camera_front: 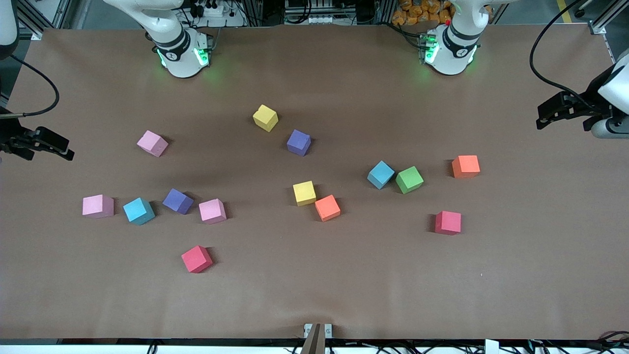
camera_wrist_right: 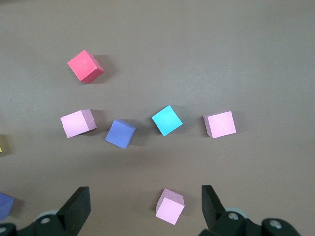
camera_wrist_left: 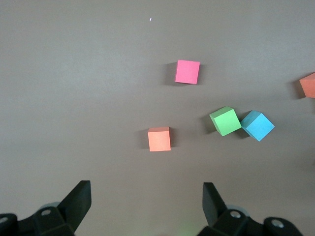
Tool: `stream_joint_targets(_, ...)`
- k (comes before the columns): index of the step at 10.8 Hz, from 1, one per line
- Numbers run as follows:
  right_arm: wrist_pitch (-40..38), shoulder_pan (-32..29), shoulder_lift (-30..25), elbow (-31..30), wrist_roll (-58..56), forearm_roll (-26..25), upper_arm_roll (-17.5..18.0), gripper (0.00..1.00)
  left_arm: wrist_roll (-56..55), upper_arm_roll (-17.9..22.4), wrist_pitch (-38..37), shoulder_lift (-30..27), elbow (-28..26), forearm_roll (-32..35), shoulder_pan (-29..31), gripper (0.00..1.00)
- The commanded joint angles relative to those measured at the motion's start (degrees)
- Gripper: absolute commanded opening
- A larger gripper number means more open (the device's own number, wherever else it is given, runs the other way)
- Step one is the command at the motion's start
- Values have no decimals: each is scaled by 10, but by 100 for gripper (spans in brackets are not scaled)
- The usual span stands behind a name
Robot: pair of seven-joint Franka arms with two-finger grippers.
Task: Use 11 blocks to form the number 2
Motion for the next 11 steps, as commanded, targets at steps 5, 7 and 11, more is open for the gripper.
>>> stream_joint_targets(5,-5,-3,-6,-3,0,4,5,100,-7,0,-3,4,12,-9,2,100)
stream_joint_targets(7,-7,-3,-6,-3,1,4,6,100,2,0,-1,4,11,-11,3,100)
stream_joint_targets(11,-9,-3,-7,-4,0,4,6,100,-2,-1,20,16,11,-39,2,100)
